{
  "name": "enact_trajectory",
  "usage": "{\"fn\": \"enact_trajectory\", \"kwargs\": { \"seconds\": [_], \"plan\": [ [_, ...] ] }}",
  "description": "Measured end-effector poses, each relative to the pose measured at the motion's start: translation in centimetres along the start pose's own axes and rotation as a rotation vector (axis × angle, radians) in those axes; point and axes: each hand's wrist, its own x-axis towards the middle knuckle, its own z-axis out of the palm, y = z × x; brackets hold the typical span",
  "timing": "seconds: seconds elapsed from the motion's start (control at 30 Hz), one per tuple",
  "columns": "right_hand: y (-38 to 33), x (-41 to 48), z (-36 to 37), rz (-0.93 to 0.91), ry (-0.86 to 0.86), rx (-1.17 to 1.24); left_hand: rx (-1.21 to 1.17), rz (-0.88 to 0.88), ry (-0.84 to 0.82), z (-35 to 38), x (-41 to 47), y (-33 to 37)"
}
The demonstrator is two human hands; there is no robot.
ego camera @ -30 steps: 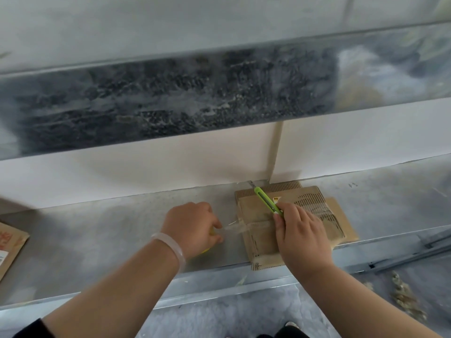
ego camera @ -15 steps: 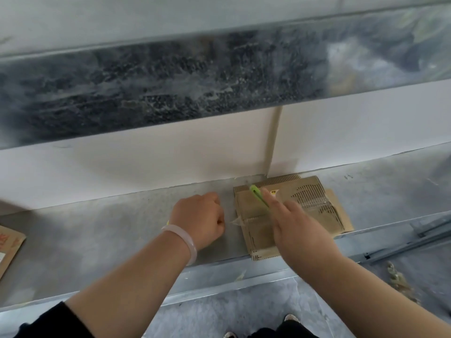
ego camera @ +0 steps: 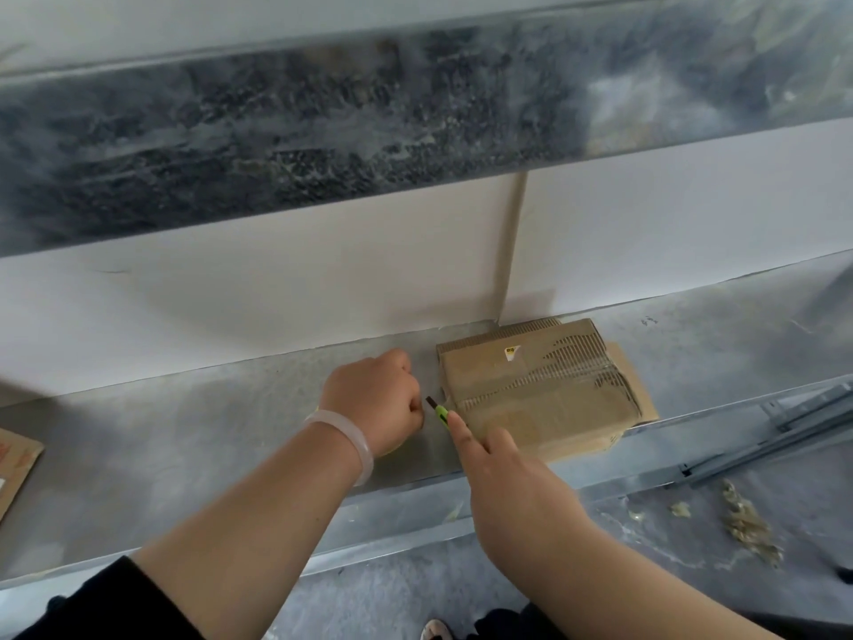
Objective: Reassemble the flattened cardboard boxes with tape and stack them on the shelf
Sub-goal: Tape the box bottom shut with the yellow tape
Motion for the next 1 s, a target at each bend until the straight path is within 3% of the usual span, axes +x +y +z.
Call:
{"fn": "enact_trajectory", "kwargs": {
  "seconds": [0.2, 1.0],
  "plan": [
    [-1.4, 0.1, -1.0, 0.039, -0.048, -0.112, -0.097, -0.038, -0.006, -0.1, 0.2, 0.0],
    [-1.1, 2.0, -3.0, -0.04, -0.128, -0.093, -0.16, -0.065, 0.028, 0.1, 1.0, -0.3]
  ]
}}
